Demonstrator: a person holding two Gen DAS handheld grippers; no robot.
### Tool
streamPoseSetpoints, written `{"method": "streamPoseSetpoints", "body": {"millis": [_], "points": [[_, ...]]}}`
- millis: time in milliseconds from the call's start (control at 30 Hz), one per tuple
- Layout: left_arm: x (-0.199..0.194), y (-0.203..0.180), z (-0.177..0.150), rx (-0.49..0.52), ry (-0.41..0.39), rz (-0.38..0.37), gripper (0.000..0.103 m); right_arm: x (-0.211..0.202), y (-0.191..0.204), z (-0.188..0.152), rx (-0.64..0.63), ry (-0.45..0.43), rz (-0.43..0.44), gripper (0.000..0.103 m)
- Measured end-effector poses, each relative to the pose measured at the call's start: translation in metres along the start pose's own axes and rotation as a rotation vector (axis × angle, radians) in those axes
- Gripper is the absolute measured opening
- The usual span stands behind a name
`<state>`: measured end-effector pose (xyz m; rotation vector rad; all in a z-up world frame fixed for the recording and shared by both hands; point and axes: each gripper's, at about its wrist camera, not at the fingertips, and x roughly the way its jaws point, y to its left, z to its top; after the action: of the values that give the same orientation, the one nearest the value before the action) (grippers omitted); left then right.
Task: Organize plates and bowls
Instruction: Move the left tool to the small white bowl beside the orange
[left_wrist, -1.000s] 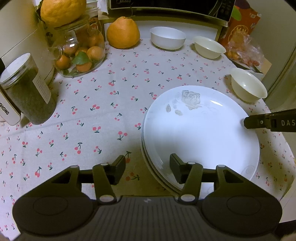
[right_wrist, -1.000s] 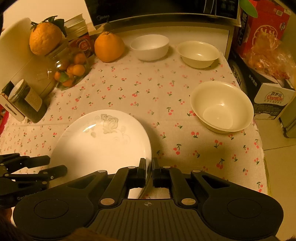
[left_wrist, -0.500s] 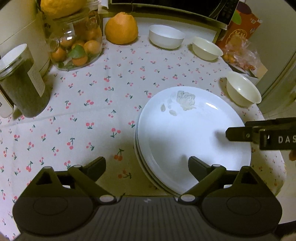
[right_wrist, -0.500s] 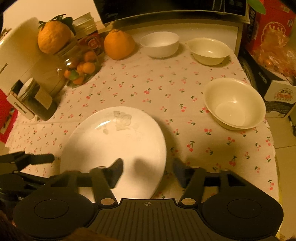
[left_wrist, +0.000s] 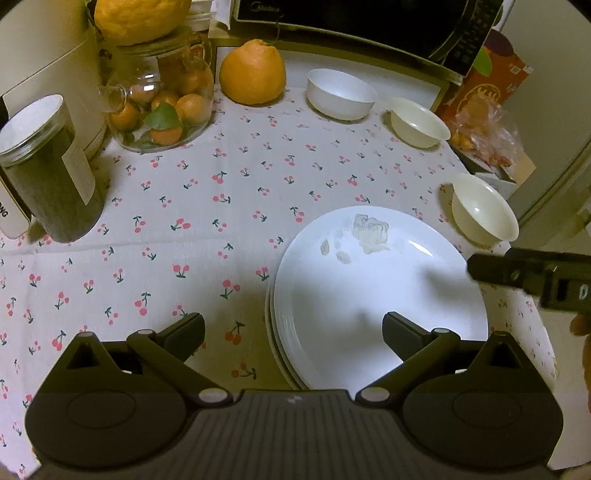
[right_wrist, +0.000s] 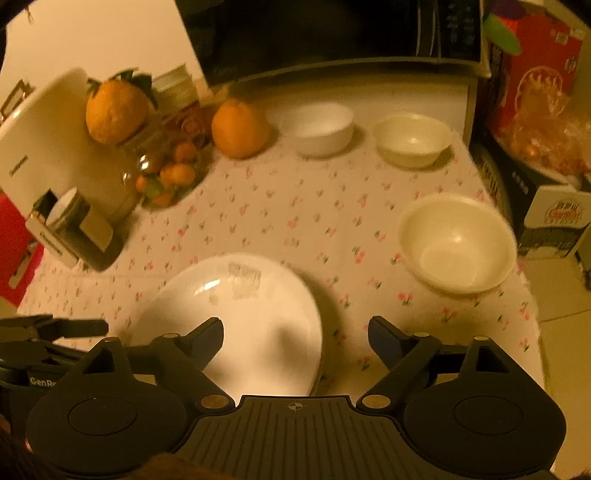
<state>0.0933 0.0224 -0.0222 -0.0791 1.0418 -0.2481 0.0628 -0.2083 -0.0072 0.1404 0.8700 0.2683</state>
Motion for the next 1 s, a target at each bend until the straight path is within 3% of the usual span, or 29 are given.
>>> {"method": "streamPoseSetpoints", "body": {"millis": [167, 300, 500, 667, 1000], "points": [[0.002, -0.001, 0.013, -0.023, -0.012, 0.034, 0.102, -0.003, -0.016, 0.017, 0.11, -0.043, 0.012, 0.088], [0.001, 0.0, 0.032, -0.07, -0.028, 0.006, 0.102, -0.003, -0.032, 0.035, 0.199, -0.079, 0.053, 0.089], [0.001, -0.01, 0.068, -0.033, -0.102, 0.053, 0.103, 0.007, -0.052, 0.064, 0.272, -0.144, 0.061, 0.093], [0.015, -0.013, 0.098, -0.04, -0.112, 0.024, 0.103, 0.026, -0.07, 0.089, 0.347, -0.158, 0.104, 0.093], [0.063, -0.016, 0.152, -0.073, -0.155, -0.003, 0.102, 0.077, -0.089, 0.144, 0.353, -0.175, 0.153, 0.093]]}}
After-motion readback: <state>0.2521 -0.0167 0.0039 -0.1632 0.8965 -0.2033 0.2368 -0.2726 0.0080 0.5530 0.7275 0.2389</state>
